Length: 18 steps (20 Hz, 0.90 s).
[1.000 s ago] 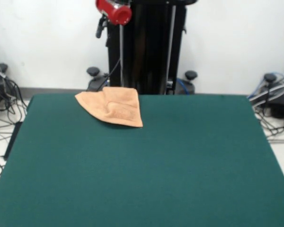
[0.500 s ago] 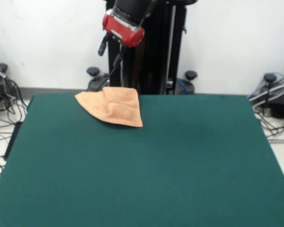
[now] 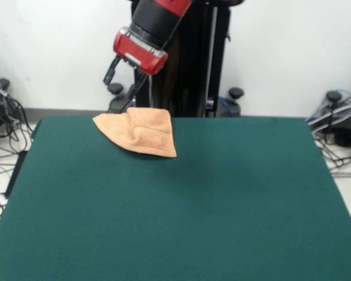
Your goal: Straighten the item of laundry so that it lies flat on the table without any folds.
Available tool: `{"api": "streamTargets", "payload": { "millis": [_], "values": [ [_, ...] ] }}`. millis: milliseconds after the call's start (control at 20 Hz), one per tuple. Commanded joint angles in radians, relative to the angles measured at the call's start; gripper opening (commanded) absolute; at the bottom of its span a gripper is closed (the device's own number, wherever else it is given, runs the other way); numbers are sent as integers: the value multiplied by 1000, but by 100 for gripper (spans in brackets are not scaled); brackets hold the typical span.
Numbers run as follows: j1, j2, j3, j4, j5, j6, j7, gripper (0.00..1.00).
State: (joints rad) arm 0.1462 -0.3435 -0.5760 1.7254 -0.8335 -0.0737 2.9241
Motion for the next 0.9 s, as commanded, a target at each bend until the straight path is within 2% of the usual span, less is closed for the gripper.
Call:
{"api": "streamTargets", "payload": {
  "millis": [50,200,450,600,750,900],
  "values": [
    [-37,72,48,-125,-52,-106,-83,100],
    [-15,47,60,-91,-33,-78,-54,100],
    [-9,-26,135,-5,-8,0,-27,100],
    [28,-42,128,27,23,18,-6,100],
    [80,0,88,22,53,-32,26,100],
    [96,36,74,7,74,-75,39,100]
  ]
}}
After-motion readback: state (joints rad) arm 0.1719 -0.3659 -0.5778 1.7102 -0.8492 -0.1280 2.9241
